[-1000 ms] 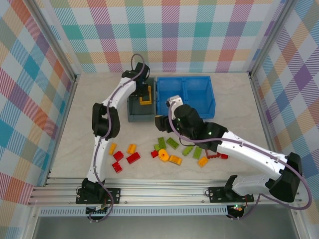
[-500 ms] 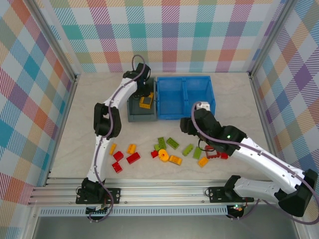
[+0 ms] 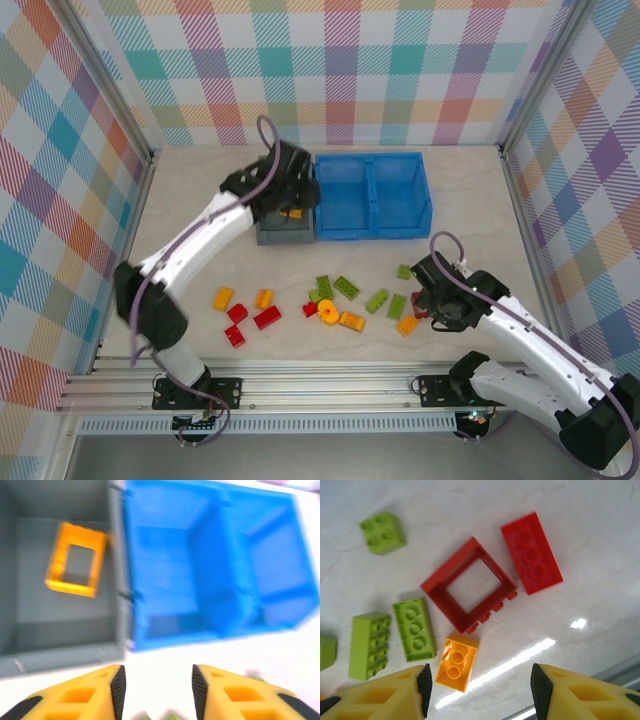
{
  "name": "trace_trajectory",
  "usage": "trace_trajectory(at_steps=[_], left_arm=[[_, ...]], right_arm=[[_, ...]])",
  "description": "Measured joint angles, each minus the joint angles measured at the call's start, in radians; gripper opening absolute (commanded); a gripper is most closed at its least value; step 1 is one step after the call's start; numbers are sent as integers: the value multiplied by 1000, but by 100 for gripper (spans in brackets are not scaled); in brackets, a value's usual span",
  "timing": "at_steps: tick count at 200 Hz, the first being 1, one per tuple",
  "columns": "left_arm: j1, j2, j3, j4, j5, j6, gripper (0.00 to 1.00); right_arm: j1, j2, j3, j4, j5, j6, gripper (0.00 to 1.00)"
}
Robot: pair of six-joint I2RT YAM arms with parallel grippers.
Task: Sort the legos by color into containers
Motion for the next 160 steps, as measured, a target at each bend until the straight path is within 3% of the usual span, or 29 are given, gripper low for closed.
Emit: trace_trajectory(at_steps=[44,78,160], left_arm=[[-296,-353,-441,169,62,4,51],[-469,-483,-606,224,64,-5,51],[-517,-507,-617,285,57,-19,50]], right_arm=[[-111,-13,-126,113,-99,130,51],[-181,36,-175,232,-165,172,47],[-291,84,-281,425,-246,187,34]])
